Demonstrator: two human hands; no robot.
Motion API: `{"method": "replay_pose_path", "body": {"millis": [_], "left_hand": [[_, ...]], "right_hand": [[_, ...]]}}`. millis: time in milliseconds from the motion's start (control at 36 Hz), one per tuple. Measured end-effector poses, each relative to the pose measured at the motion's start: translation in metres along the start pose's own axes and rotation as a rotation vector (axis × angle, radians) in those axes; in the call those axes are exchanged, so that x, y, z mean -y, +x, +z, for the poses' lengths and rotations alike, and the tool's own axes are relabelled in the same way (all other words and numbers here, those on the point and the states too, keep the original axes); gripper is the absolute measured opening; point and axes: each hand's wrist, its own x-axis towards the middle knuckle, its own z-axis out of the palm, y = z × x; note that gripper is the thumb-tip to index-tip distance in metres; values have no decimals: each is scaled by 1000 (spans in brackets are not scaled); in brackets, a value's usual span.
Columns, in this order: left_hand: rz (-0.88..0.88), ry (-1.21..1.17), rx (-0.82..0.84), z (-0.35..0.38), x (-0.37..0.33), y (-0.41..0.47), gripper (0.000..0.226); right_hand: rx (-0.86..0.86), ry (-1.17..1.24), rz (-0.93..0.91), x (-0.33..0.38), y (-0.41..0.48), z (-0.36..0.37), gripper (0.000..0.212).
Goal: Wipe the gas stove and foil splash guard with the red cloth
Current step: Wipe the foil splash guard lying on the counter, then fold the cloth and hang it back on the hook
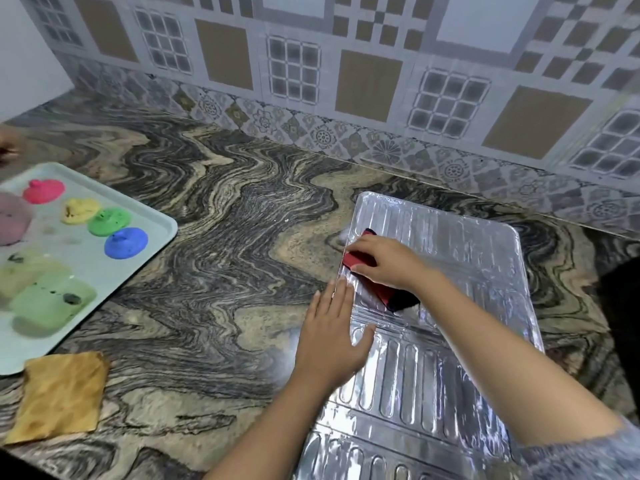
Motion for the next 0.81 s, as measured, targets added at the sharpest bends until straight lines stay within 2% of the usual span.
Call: {"method": "replay_pose_path", "body": {"millis": [222, 417, 583, 667, 750, 806], "left_hand": [[3, -26, 5, 1, 1, 0, 75], [9, -83, 8, -3, 4, -1, 74], [-69, -359, 16, -17, 7, 8, 64], [-115, -525, -67, -35, 0, 16, 57], [-5, -656, -176, -68, -23, 24, 47], [103, -772, -165, -91, -43, 28, 39]], "right_hand": [[-106, -6, 134, 5, -7, -16, 16], [-233, 139, 207, 2, -37, -38, 13], [-366, 265, 220, 8, -81, -61, 12], [-432, 340, 213, 15, -102, -72, 10], [-508, 384, 173, 23, -125, -86, 11], [-548, 420, 144, 31, -139, -96, 13]]}}
